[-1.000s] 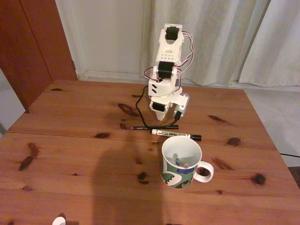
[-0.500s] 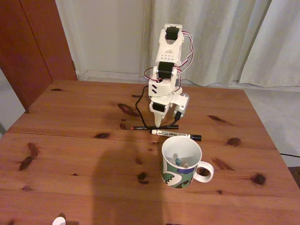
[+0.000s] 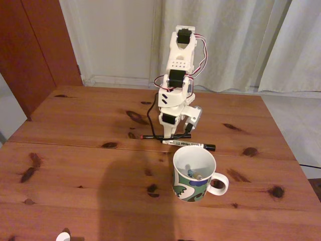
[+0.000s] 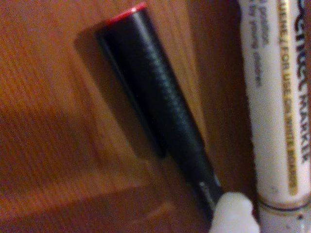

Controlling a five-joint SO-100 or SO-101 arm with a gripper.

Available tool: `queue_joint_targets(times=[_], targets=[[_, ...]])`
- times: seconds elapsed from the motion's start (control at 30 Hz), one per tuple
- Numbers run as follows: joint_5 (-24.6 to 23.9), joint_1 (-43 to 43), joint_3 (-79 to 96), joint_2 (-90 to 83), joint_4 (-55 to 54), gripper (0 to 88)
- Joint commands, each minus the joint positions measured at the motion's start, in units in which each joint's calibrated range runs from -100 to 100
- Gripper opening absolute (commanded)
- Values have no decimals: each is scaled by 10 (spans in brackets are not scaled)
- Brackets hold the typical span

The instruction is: Clean up the desk and place the pens and markers into the cup

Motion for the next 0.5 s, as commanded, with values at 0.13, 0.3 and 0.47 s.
queue_joint_targets(times=[0.13,0.3,0.47], targets=[[2,-5,66,-16,-9,166],[2,-6,92,-52,-9,166],[2,-6,99,-57,-9,166]])
